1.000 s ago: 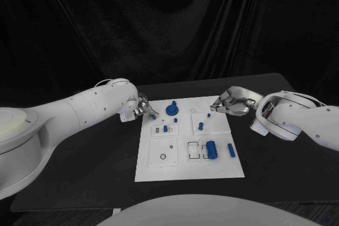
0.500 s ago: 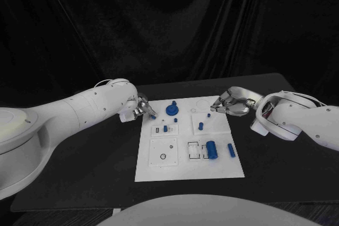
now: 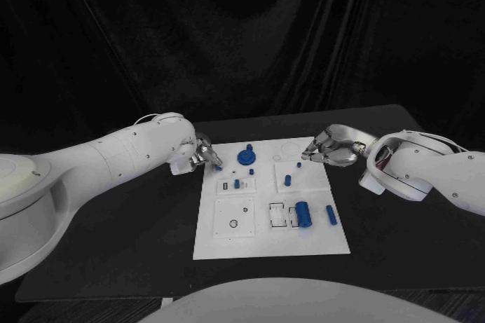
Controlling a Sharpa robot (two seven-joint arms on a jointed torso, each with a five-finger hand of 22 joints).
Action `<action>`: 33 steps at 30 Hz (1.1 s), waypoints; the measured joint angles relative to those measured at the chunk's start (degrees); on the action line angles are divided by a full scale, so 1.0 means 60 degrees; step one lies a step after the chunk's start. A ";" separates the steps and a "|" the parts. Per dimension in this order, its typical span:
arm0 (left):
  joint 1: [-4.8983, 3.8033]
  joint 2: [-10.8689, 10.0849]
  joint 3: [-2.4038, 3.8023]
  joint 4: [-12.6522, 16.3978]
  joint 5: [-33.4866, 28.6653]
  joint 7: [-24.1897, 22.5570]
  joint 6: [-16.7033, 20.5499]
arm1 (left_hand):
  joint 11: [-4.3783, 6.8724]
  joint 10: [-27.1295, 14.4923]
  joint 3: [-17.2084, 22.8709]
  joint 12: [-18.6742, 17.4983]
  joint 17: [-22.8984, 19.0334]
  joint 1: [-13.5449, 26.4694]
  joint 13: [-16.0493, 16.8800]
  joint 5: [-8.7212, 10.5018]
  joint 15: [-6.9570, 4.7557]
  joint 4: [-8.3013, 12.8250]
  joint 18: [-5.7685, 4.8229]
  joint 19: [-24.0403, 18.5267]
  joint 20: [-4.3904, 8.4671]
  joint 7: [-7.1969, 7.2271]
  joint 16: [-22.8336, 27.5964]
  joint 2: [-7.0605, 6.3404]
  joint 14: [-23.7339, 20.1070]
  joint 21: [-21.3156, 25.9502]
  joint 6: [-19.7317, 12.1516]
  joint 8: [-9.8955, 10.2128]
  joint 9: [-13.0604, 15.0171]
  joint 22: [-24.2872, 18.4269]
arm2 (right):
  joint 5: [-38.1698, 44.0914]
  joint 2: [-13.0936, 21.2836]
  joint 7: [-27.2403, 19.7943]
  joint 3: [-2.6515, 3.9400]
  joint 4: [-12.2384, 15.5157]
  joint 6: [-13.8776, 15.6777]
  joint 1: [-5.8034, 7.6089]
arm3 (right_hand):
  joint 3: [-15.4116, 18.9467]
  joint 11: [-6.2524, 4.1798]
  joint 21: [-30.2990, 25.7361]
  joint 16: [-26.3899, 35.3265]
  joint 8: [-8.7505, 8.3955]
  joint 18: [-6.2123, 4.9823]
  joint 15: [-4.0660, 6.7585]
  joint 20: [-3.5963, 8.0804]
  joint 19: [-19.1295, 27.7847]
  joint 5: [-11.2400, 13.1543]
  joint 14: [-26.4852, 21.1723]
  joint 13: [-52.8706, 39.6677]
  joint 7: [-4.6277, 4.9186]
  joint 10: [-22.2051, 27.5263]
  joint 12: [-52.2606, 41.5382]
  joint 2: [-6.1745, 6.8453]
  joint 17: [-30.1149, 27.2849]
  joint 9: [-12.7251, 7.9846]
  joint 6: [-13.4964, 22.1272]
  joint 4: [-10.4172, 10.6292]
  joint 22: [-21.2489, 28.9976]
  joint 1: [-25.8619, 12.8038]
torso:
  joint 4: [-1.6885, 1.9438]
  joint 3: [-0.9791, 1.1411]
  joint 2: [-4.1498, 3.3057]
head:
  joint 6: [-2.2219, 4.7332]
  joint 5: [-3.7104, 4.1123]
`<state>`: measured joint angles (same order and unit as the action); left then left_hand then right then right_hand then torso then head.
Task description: Assemble the parts on the task board
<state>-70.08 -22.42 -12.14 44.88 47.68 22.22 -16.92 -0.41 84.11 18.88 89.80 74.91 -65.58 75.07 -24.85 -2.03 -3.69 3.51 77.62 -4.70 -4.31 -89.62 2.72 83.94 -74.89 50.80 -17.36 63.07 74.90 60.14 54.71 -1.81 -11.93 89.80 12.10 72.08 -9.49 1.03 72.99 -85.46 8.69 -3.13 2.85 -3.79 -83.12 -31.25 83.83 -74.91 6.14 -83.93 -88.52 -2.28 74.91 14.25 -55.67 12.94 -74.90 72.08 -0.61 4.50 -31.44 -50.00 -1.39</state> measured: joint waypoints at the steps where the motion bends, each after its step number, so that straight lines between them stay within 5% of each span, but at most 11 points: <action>1: 0.0000 -0.0032 0.0000 0.0042 0.0000 -0.0002 0.0006 | 0.0000 0.0000 0.0098 0.0000 0.0000 0.0044 0.0000 -0.0038 0.0000 0.0026 0.0000 0.0000 0.0000 -0.0001 0.0000 -0.0078 0.0000 0.0000 0.0001 0.0000 0.0002 0.0000 | 0.0000 0.0004 0.0004 0.0000 0.0000 -0.0005 0.0000 | 0.0000 0.0000 -0.0040 0.0000 0.0000 0.0000 0.0000 0.0000 0.0000 -0.0045 0.0000 0.0000 0.0000 0.0000 0.0036 0.0041 0.0000 0.0000 0.0000 0.0000 -0.0002 0.0041 | 0.0000 0.0000 0.0000 | 0.0000 -0.0001; 8: -0.0001 -0.0457 0.0000 0.0673 0.0001 0.0010 0.0213 | 0.0000 0.0000 0.0221 0.0000 0.0000 0.0125 0.0000 -0.0043 0.0000 0.0034 0.0000 0.0000 0.0000 0.0034 0.0000 -0.0224 0.0000 0.0000 0.0070 0.0000 0.0020 0.0000 | 0.0000 0.0057 0.0039 0.0000 0.0014 -0.0035 0.0000 | -0.0039 0.0000 -0.0048 0.0000 0.0000 0.0001 0.0000 0.0000 0.0000 -0.0065 0.0000 0.0000 0.0000 0.0000 0.0036 0.0012 0.0000 0.0003 0.0000 -0.0039 -0.0008 0.0068 | 0.0000 -0.0001 0.0001 | 0.0000 0.0022; 23: -0.0249 -0.1801 0.0000 0.3204 0.0002 0.0898 0.0722 | 0.0000 0.0000 0.0431 0.0000 0.0000 0.0276 0.0000 0.0120 0.0000 -0.0017 0.0001 0.0037 0.0036 0.0069 0.0000 -0.0374 0.0000 0.0000 0.0107 -0.0001 0.0020 0.0000 | 0.0000 0.0093 0.0129 0.0000 0.0015 -0.0100 -0.0050 | -0.0038 0.0000 -0.0048 0.0000 0.0000 0.0000 0.0000 0.0034 0.0034 -0.0155 0.0000 0.0001 0.0000 0.0000 0.0036 0.0003 0.0000 0.0007 0.0000 -0.0092 -0.0006 0.0077 | 0.0001 -0.0002 0.0002 | 0.0000 -0.0031; 33: -0.0257 -0.2012 -0.0003 0.3786 0.0002 0.1369 0.0759 | 0.0000 0.0000 0.0472 0.0000 0.0000 0.0371 0.0000 0.0191 0.0000 -0.0029 0.0001 0.0037 0.0036 0.0081 0.0000 -0.0381 0.0000 0.0000 0.0121 -0.0001 0.0011 0.0000 | 0.0000 0.0120 0.0140 0.0000 0.0002 -0.0123 -0.0158 | -0.0038 0.0000 -0.0048 0.0041 0.0000 0.0000 0.0000 0.0034 0.0034 -0.0155 0.0000 0.0000 0.0000 0.0000 0.0081 0.0004 0.0000 0.0006 0.0000 -0.0091 -0.0005 0.0077 | 0.0001 -0.0002 0.0003 | 0.0000 -0.0060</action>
<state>-71.62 -34.50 -12.16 67.59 47.69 30.44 -12.37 -0.41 84.11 21.71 89.80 74.90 -63.36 75.07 -23.70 -2.03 -3.86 3.51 77.84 -4.49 -3.82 -89.62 0.44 83.94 -74.89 51.52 -17.36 63.13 74.91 60.14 55.43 -0.97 -11.93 89.81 11.36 71.13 -9.72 1.03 72.71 -85.21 8.69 -3.13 2.85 -3.59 -82.92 -32.18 83.84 -74.91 6.14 -83.93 -88.04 -2.26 74.91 14.28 -55.67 12.39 -74.93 72.54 -0.60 4.49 -31.42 -50.00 -1.75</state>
